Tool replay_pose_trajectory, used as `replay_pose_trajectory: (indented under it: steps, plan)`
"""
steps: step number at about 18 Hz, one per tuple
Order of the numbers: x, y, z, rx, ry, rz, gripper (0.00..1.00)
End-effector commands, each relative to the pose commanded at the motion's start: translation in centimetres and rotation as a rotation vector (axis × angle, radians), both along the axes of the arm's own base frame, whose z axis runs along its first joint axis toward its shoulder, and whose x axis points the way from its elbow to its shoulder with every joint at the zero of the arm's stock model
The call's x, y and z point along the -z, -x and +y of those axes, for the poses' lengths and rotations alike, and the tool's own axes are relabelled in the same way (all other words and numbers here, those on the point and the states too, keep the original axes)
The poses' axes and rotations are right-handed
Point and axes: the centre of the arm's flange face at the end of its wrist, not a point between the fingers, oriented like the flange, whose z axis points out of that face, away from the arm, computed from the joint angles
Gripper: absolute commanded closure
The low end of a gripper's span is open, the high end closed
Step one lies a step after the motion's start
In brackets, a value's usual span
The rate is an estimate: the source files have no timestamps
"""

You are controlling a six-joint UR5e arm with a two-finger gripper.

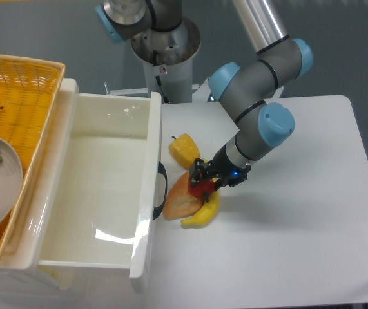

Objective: Pick up the red pepper

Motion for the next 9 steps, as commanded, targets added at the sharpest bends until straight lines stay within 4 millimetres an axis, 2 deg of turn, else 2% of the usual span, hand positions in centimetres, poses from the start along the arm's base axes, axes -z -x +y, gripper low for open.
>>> replay_pose_trajectory:
  steps: [3, 5, 9]
  plan:
    - [-1.1, 1.0, -0.9, -0.021, -0.007, 0.014, 1.00]
    - [-2.5, 1.3, -1.2, -0.025, -0.014, 0.040, 1.00]
    - [-4.9, 3.4, -1.7, -0.024, -0.023, 0.105, 1.00]
